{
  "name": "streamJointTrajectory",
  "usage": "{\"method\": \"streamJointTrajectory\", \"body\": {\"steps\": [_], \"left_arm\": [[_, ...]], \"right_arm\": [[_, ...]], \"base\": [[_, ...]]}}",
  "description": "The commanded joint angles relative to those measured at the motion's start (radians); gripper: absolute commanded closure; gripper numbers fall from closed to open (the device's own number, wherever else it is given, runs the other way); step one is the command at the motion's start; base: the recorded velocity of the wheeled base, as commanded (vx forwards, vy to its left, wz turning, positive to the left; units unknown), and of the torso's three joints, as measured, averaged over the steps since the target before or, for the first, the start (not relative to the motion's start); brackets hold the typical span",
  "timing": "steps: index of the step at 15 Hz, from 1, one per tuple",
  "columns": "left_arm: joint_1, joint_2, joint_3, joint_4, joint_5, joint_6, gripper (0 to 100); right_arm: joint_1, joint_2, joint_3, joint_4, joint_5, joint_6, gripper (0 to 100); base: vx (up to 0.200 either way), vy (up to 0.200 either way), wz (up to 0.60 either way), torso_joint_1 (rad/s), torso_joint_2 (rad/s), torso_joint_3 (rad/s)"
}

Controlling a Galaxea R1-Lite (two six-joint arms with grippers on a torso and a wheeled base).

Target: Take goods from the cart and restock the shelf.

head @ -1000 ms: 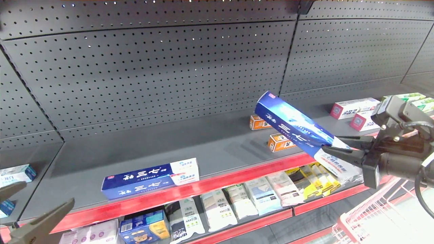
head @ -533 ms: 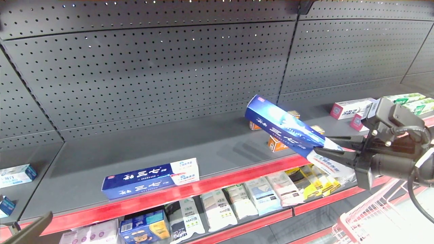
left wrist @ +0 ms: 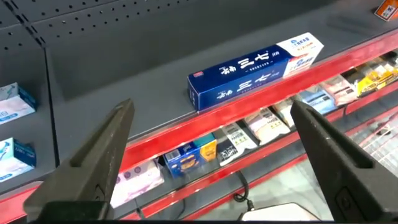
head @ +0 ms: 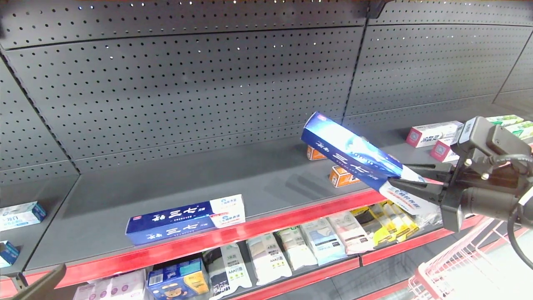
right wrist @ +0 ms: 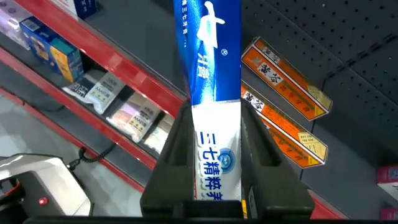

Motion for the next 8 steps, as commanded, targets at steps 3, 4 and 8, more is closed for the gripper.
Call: {"method": "streamJointTrajectory", "body": {"steps": [3,4,8], "left_arm": [[0.001,0.008,0.001,0.003,0.001,-0.001,0],[0.001,0.008,0.001,0.003,0.001,-0.001,0],[0.001,0.007,0.011,0.003,-0.001,-0.001,0]], "right_arm": [[0.0,0.001,-0.002,-0.002,0.001,0.0,100],[0.0,0.004,0.0,-0.002,0.001,0.0,100],[0.0,0.005,-0.002,-0.002,0.001,0.0,100]], "base": [[0.0,0.0,0.6,0.006,0.0,0.005],[0.0,0.0,0.6,0.012,0.01,0.007],[0.0,0.0,0.6,0.002,0.0,0.001]]}}
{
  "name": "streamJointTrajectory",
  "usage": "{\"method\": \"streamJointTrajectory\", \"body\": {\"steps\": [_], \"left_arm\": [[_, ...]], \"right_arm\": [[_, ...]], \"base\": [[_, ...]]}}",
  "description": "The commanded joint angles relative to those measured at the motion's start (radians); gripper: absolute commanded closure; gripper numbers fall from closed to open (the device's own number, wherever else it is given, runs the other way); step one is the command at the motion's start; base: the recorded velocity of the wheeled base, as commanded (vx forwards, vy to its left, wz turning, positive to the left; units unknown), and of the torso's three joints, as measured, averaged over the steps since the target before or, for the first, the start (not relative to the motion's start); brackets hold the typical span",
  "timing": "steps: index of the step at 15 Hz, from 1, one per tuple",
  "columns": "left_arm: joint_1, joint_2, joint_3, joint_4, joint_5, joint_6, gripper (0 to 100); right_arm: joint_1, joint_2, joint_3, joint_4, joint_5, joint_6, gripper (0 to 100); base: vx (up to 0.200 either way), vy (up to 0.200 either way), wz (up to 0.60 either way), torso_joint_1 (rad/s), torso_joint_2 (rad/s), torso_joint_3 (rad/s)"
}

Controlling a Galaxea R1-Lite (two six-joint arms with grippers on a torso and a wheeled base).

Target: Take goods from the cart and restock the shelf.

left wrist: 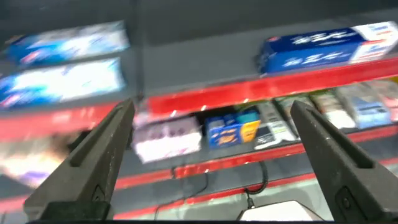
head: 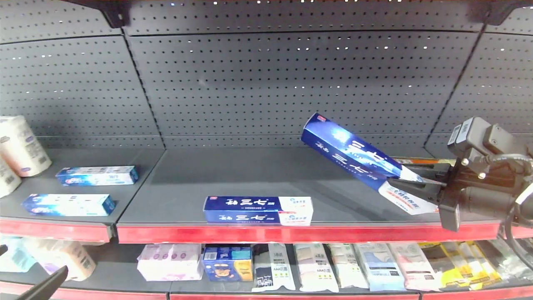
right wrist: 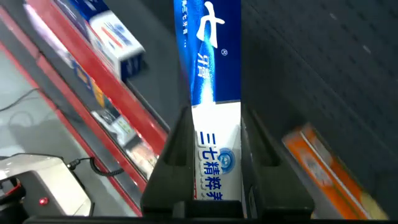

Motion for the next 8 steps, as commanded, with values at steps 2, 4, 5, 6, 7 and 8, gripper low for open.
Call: {"method": "streamJointTrajectory", "body": {"steps": [2,4,5,6,7,8], "left_arm": [[0.0,-0.004,0.013,-0.001,0.0,-0.001,0],[0.0,-0.024,0.016,-0.001,0.0,-0.001,0],[0.0,-0.037,0.02,-0.001,0.0,0.002,0],[0.0,-0.069,0.027,0.001,0.0,0.006,0],[0.0,-0.106,0.049,-0.001,0.002,0.007,0],[0.002,-0.144,0.066,0.002,0.002,0.013,0]], "right_arm": [[-0.004,0.014,-0.004,-0.012,-0.015,-0.001,100],[-0.029,0.031,-0.033,-0.012,-0.009,-0.001,100],[-0.029,0.047,-0.053,-0.012,-0.001,0.007,100],[-0.029,0.07,-0.089,-0.012,0.036,0.009,100],[-0.029,0.097,-0.118,-0.011,0.067,0.009,100],[-0.029,0.122,-0.141,-0.011,0.083,0.007,100]], "base": [[0.0,0.0,0.0,0.0,0.0,0.0],[0.0,0.0,0.0,0.0,0.0,0.0],[0.0,0.0,0.0,0.0,0.0,0.0],[0.0,0.0,0.0,0.0,0.0,0.0],[0.0,0.0,0.0,0.0,0.0,0.0],[0.0,0.0,0.0,0.0,0.0,0.0]]}}
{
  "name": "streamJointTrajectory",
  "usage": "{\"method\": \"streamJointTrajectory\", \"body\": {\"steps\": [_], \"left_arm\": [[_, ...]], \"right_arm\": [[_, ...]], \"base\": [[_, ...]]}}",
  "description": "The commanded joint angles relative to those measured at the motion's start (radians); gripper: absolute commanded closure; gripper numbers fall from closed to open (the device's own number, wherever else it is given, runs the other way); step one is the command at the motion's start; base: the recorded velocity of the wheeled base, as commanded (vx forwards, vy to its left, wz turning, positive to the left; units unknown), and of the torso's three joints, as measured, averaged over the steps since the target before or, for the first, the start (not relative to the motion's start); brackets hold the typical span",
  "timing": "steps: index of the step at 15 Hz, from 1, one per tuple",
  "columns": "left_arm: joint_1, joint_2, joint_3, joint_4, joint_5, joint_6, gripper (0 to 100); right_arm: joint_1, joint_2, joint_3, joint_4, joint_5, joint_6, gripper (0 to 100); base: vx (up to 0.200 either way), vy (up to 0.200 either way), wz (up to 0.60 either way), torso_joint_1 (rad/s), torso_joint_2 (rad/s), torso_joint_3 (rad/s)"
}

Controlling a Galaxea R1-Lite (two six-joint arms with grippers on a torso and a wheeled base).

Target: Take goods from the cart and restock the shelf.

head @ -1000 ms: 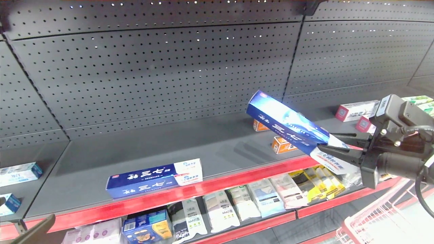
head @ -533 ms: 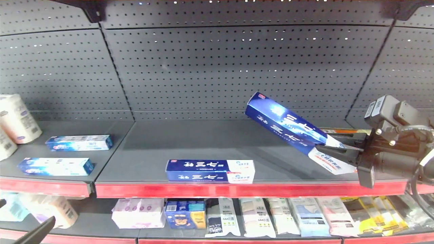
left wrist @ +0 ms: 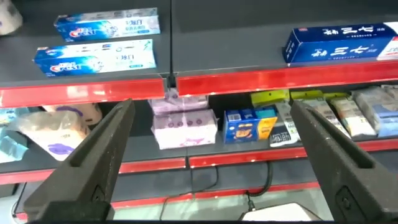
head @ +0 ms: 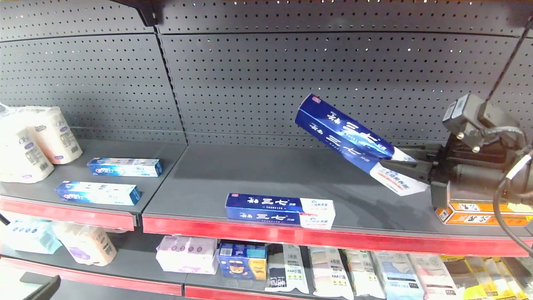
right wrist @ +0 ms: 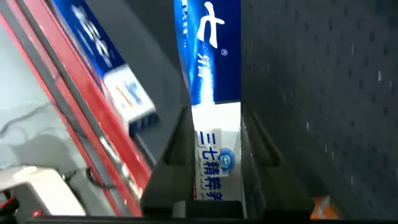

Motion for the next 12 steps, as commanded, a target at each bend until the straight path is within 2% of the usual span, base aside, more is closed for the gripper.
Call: {"method": "streamJointTrajectory", "body": {"steps": [1,5,8,10,12], "left_arm": [[0.002,-0.141,0.06,0.021,0.003,0.019,0],[0.003,-0.337,0.075,0.163,0.013,0.031,0],[0.019,-0.365,0.06,0.16,0.095,0.024,0],[0.074,-0.363,0.056,0.163,0.108,0.021,0],[0.177,-0.354,0.066,0.165,0.107,-0.001,0]], "right_arm": [[0.001,0.095,-0.066,0.001,0.022,-0.009,100],[0.03,0.182,-0.149,0.011,0.018,-0.012,100],[0.048,0.187,-0.15,0.012,0.01,-0.01,100],[0.048,0.185,-0.144,0.012,0.01,-0.01,100],[0.048,0.184,-0.153,0.012,0.009,-0.01,100]], "base": [[0.0,0.0,0.0,0.0,0.0,0.0],[0.0,0.0,0.0,0.0,0.0,0.0],[0.0,0.0,0.0,0.0,0.0,0.0],[0.0,0.0,0.0,0.0,0.0,0.0],[0.0,0.0,0.0,0.0,0.0,0.0]]}}
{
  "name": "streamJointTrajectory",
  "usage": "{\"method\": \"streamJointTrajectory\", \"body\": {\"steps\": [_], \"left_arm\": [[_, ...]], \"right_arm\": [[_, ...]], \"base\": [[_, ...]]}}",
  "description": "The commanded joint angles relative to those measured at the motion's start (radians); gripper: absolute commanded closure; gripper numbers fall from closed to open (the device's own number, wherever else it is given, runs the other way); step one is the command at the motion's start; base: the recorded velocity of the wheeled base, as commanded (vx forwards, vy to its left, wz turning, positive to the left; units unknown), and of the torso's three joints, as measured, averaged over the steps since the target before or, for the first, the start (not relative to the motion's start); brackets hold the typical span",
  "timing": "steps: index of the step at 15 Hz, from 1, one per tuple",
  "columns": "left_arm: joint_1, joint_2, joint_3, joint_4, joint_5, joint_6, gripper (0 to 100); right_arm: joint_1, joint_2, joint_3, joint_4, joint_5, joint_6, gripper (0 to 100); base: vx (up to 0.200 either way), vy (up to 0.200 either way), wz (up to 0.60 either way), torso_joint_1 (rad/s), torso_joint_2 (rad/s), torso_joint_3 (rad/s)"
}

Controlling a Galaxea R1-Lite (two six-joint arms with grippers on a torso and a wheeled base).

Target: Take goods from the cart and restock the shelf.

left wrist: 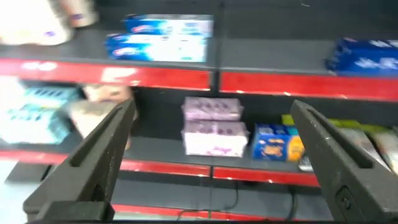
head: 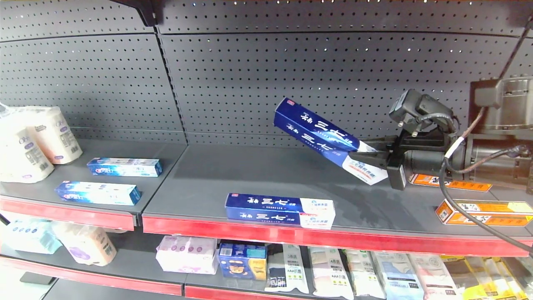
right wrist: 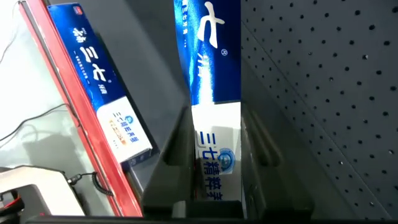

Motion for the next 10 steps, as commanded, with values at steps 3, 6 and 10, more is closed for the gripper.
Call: {"method": "streamJointTrajectory", "body": {"steps": [3,6,10], "left_arm": [[0.198,-0.046,0.06,0.004,0.002,-0.011,0],[0.317,-0.073,0.109,0.001,0.011,-0.009,0],[0.344,-0.145,0.176,-0.037,-0.072,-0.019,0]], "right_arm": [[-0.004,-0.011,-0.003,-0.001,0.0,0.001,100],[-0.007,-0.016,0.002,-0.001,-0.013,0.004,100],[-0.007,-0.011,0.005,-0.001,-0.013,0.007,100]], "base": [[0.0,0.0,0.0,0.0,0.0,0.0],[0.0,0.0,0.0,0.0,0.0,0.0],[0.0,0.0,0.0,0.0,0.0,0.0]]}}
